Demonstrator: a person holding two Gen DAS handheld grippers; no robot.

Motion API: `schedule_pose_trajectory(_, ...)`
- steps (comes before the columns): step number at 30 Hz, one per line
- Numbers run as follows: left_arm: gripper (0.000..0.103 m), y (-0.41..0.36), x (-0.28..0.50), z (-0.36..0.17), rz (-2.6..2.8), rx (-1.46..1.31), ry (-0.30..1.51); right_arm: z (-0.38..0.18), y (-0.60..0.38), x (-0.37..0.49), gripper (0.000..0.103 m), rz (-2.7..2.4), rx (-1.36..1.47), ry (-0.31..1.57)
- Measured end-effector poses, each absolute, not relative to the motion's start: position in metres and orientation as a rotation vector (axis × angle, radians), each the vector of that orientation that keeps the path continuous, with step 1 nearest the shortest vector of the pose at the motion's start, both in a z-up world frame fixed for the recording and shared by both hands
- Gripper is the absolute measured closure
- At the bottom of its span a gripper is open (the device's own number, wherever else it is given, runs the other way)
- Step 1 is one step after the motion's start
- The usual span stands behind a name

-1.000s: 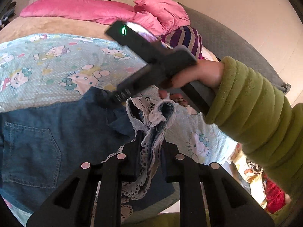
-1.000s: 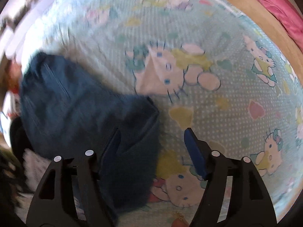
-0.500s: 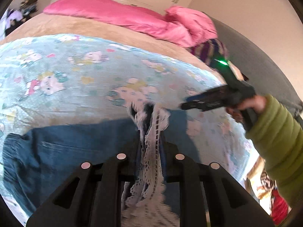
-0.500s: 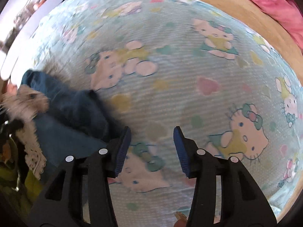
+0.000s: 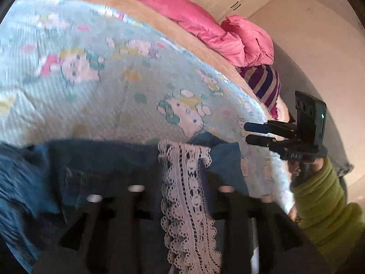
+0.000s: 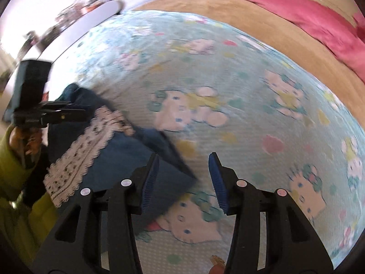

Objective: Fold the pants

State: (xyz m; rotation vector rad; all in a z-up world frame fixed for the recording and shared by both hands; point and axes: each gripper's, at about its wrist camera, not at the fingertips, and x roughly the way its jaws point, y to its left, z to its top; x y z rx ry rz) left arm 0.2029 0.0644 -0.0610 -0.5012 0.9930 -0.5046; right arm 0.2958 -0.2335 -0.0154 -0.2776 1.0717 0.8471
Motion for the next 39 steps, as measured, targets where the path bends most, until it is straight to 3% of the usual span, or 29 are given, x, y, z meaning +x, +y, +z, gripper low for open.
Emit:
schedule_pose_trajectory(1, 0.050, 0.063, 0.204, -0.066, -0.508, -0.512, 1.010, -0.018, -0.224, 0.295, 0.064, 0.865, -0.287, 1.063)
schedule_pose_trajectory(5, 0.041, 0.056, 0.210, -0.084, -0.510, -0.541, 1.062, -0.027, -0.203, 0.288, 0.058, 0.941, -0.323, 1.066)
schedule_pose_trajectory(7, 0.041, 0.049, 0.213, -0.089, -0.509, -0.533, 1.071, -0.036, -0.194, 0.290, 0.058, 0.963, -0.342, 1.080)
schedule_pose_trajectory(9, 0.049, 0.041, 0.214, -0.089, -0.503, -0.507, 1.075, -0.044, -0.189, 0.290, 0.058, 0.974, -0.393, 1.099)
schedule_pose_trajectory(10, 0.086, 0.037, 0.216, -0.089, -0.510, -0.509, 1.094, -0.049, -0.188, 0.290, 0.058, 0.976, -0.413, 1.118)
schedule_pose_trajectory(11, 0.092, 0.032, 0.217, -0.088, -0.524, -0.505, 1.108, -0.056, -0.188, 0.291, 0.062, 0.972, -0.439, 1.152)
schedule_pose_trajectory(12, 0.092, 0.029, 0.217, -0.084, -0.525, -0.493, 1.100, -0.061, -0.189, 0.291, 0.068, 0.957, -0.461, 1.176)
schedule_pose_trajectory(13, 0.092, 0.025, 0.217, -0.076, -0.528, -0.464, 1.076, -0.064, -0.192, 0.290, 0.080, 0.941, -0.474, 1.193)
schedule_pose_trajectory(15, 0.092, 0.022, 0.215, -0.062, -0.559, -0.463, 1.027, -0.058, -0.202, 0.288, 0.088, 0.953, -0.427, 1.180)
schedule_pose_trajectory(19, 0.091, 0.015, 0.221, -0.058, -0.524, -0.377, 1.001, -0.053, -0.216, 0.292, 0.090, 0.870, -0.356, 1.146)
schedule_pose_trajectory(24, 0.084, 0.036, 0.229, -0.098, -0.456, -0.525, 1.096, -0.062, -0.227, 0.293, 0.073, 0.737, -0.285, 1.107)
schedule_pose_trajectory(31, 0.074, 0.064, 0.197, -0.071, -0.433, -0.553, 1.018, -0.027, -0.260, 0.239, 0.040, 0.684, -0.113, 0.910)
schedule_pose_trajectory(35, 0.057, 0.081, 0.170, -0.059, -0.411, -0.566, 0.994, -0.023, -0.261, 0.183, 0.039, 0.698, -0.083, 0.868)
schedule_pose_trajectory(39, 0.055, 0.084, 0.136, -0.059, -0.421, -0.548, 1.021, -0.022, -0.261, 0.139, 0.038, 0.697, -0.064, 0.861)
